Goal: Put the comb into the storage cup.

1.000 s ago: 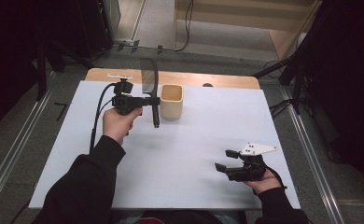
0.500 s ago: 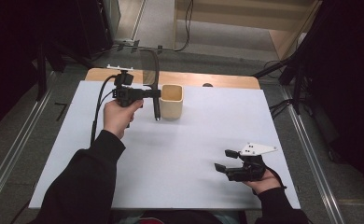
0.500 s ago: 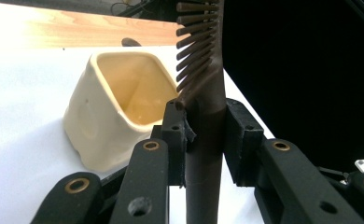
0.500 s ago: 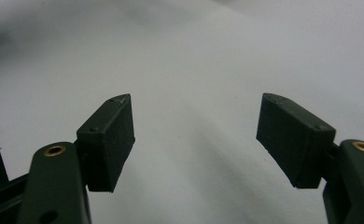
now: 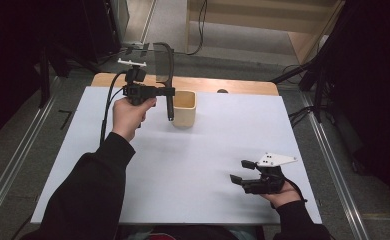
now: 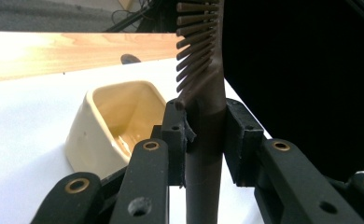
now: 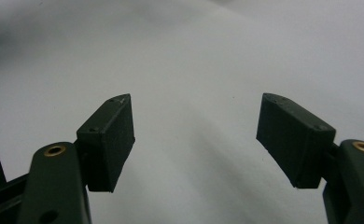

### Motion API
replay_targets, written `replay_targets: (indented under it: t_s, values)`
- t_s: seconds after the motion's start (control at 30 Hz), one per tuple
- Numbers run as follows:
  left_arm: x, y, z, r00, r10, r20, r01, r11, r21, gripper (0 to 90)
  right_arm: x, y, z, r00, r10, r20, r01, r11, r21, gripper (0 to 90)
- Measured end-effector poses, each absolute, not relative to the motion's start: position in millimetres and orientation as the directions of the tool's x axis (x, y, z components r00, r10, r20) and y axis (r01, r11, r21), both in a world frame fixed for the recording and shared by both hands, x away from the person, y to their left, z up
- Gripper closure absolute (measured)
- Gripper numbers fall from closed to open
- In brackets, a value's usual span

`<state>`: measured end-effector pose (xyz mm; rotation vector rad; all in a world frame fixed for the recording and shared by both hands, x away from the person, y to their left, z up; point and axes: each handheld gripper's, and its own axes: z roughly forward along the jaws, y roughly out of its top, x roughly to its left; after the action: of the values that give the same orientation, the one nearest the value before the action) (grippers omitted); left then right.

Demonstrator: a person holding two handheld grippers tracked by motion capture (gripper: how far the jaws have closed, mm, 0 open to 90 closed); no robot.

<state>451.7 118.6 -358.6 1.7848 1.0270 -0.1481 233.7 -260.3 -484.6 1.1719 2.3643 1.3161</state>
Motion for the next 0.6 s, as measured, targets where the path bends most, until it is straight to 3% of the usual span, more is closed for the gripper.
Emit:
replay_targets:
  t_s: [0.6]
  values:
    - [478.6,99.2,-349.7,0.643,0.604,-0.471,0.667,-0.140,0.732,72.7,233.2,-259.3,-483.9,-0.672,0.714,0.196,0.543,0.295,0.786,25.8]
